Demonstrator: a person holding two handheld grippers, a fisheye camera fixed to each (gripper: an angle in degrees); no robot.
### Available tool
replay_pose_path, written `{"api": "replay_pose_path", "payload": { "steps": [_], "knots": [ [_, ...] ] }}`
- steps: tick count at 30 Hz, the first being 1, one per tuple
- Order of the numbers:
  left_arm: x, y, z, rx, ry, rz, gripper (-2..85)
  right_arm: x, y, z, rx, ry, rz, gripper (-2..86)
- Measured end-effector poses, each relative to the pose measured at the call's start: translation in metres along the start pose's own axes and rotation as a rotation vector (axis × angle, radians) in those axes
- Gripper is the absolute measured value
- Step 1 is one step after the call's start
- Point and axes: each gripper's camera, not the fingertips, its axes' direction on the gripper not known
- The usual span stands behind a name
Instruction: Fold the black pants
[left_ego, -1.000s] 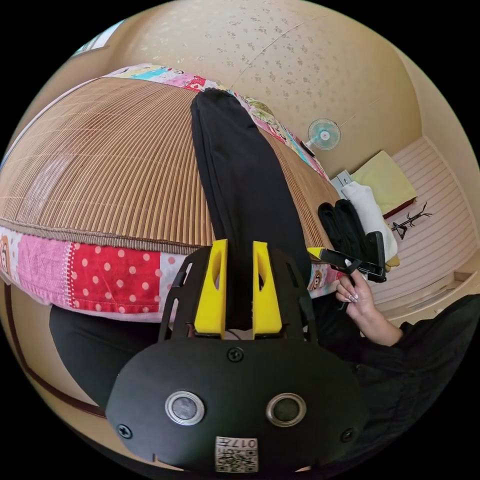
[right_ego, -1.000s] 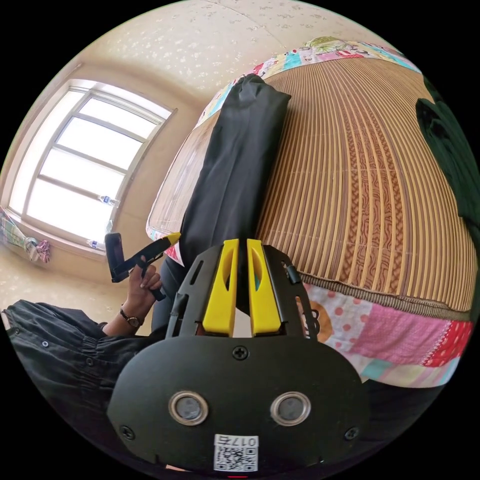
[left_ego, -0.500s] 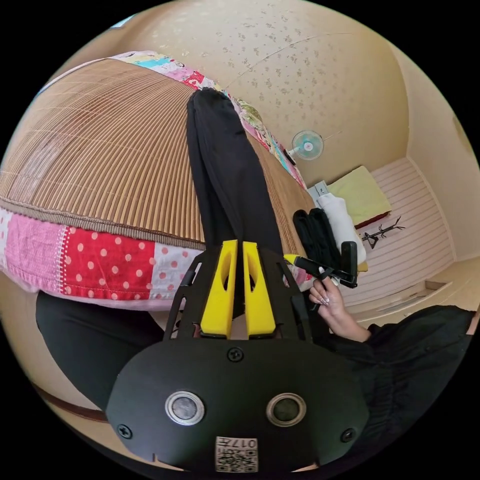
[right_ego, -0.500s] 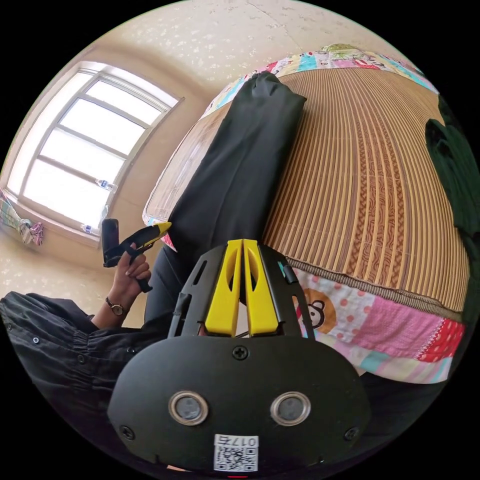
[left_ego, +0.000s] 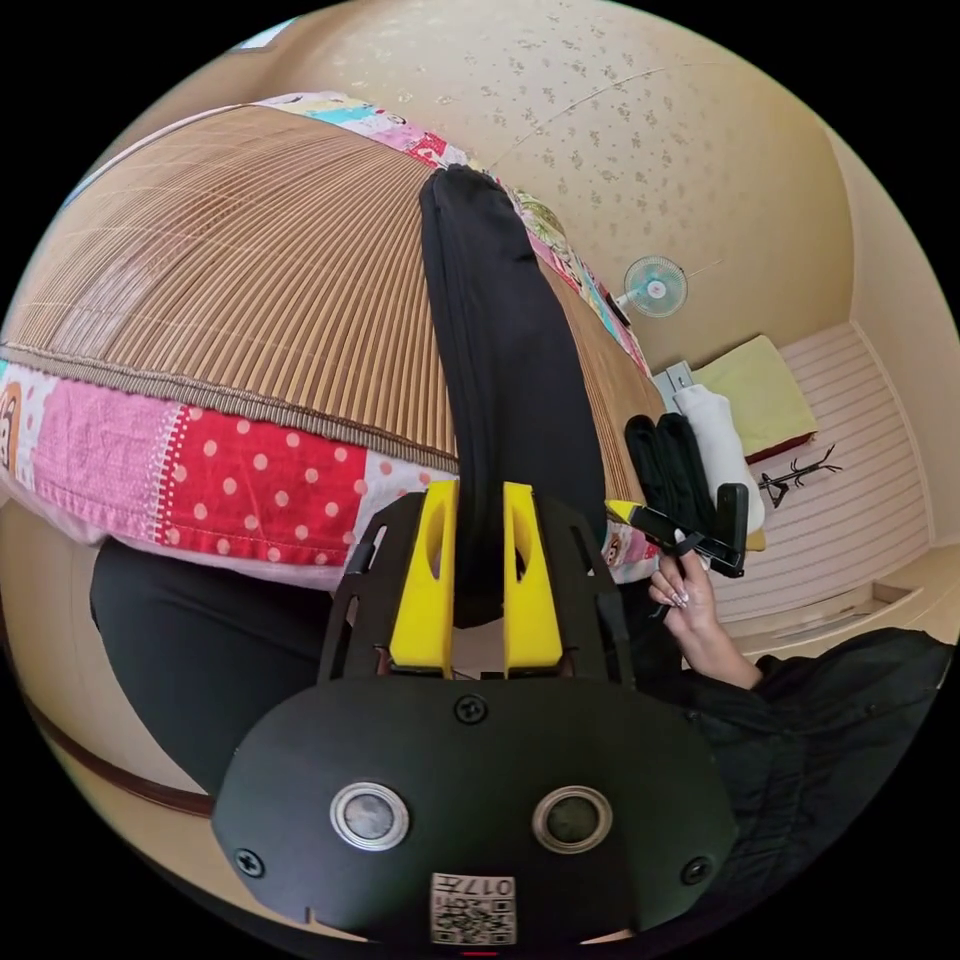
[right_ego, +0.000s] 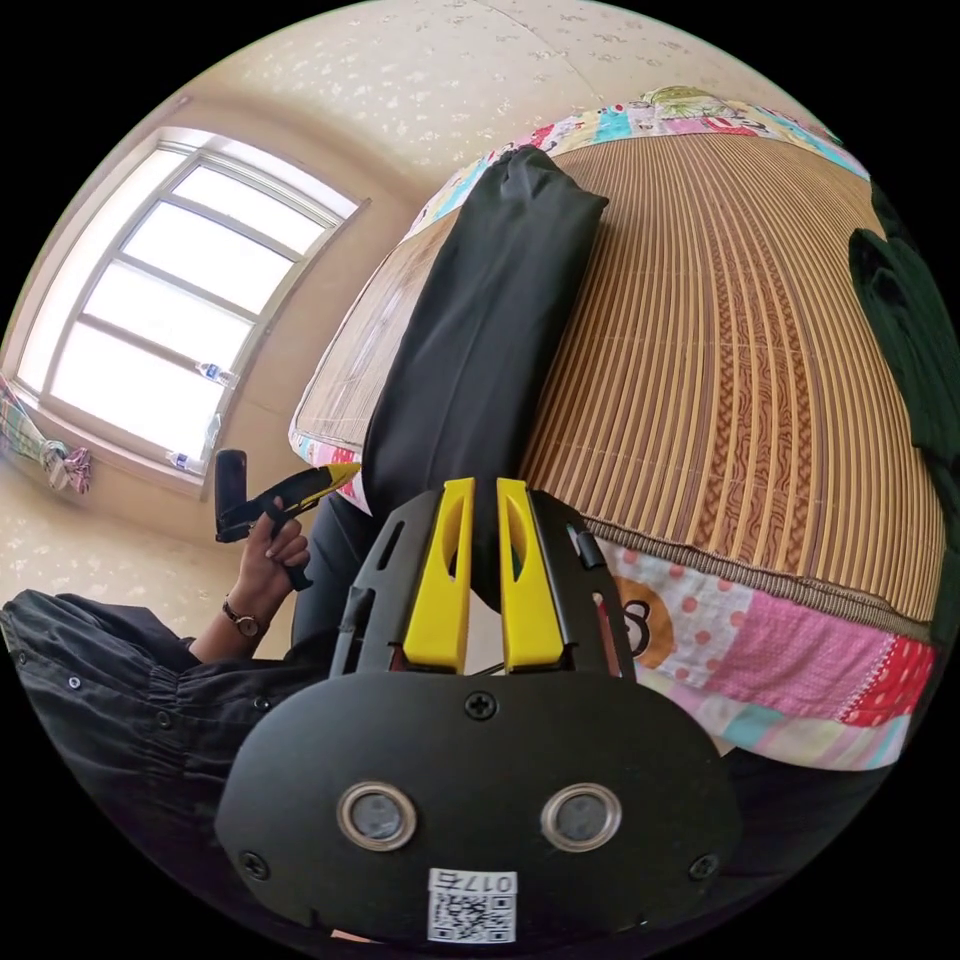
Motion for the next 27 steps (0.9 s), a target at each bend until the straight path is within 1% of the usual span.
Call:
{"api": "replay_pose_path", "payload": {
  "steps": [4, 9, 11, 13, 16, 18, 21, 22, 24, 27],
  "knots": [
    [-0.004, -0.025, 0.005, -0.027, -0.035, -0.022, 12.1, 0.009, -0.002, 0.003, -0.013, -0.045, 0.019, 3.5],
    [0.004, -0.037, 0.015, -0.048, -0.045, -0.010, 12.4, 0.006, -0.001, -0.004, 0.035, -0.016, 0.022, 6.9],
    [0.012, -0.038, 0.019, -0.056, -0.069, 0.013, 12.4, 0.007, -0.004, -0.001, 0.020, 0.028, 0.034, 9.4],
    [0.018, -0.037, 0.023, -0.050, -0.084, 0.020, 12.5, 0.011, -0.006, 0.006, 0.001, 0.016, 0.055, 10.3],
    [0.022, -0.035, 0.027, -0.031, -0.068, -0.002, 13.1, 0.007, -0.008, 0.012, 0.013, -0.038, 0.043, 9.3],
    [0.025, -0.034, 0.033, -0.049, -0.050, -0.008, 12.6, 0.002, -0.010, 0.021, -0.013, -0.014, 0.039, 8.9],
    [0.035, -0.032, 0.044, -0.094, -0.123, 0.012, 9.5, -0.003, -0.013, 0.025, -0.033, 0.017, 0.029, 8.2],
    [0.038, -0.031, 0.053, -0.138, -0.150, 0.027, 8.3, -0.003, -0.016, 0.026, -0.059, 0.012, 0.025, 7.7],
    [0.042, -0.027, 0.054, -0.122, -0.162, 0.037, 7.8, 0.000, -0.020, 0.025, -0.101, 0.026, 0.019, 6.3],
    [0.045, -0.027, 0.058, -0.184, -0.170, 0.058, 6.0, 0.008, -0.018, 0.022, -0.137, -0.018, 0.001, 3.9]
  ]
}}
